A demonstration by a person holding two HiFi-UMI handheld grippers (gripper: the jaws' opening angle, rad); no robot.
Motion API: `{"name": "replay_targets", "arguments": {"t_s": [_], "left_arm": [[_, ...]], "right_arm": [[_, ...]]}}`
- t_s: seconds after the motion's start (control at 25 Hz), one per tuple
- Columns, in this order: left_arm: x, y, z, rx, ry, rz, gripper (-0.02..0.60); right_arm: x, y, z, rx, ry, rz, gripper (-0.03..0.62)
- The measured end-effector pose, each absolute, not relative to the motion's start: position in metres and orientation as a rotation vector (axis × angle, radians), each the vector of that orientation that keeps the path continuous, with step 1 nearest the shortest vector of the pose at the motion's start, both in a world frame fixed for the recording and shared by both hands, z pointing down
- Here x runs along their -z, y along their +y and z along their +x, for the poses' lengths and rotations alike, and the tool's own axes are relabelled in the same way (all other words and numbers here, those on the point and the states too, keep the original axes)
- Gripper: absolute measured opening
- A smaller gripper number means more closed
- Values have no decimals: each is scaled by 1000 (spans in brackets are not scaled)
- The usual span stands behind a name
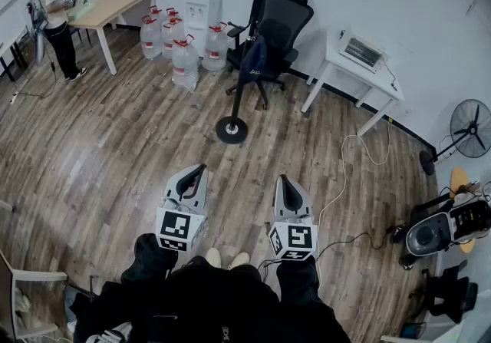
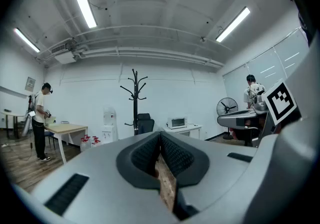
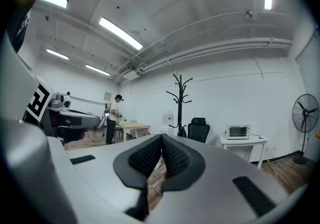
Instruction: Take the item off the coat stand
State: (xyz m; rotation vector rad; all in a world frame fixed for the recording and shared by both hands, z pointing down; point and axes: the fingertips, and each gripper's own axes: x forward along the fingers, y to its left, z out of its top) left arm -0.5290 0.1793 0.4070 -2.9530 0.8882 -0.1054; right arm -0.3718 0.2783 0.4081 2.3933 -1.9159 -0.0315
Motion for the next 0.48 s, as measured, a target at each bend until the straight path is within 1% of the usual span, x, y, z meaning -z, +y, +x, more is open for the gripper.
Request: {"name": "replay_targets", "arguments": {"t_s": [0.48], "left_arm": [[-408, 163, -503, 94, 852, -2984, 23]], "right_arm": [[-408, 268, -348, 21, -1870, 2437, 15]]}}
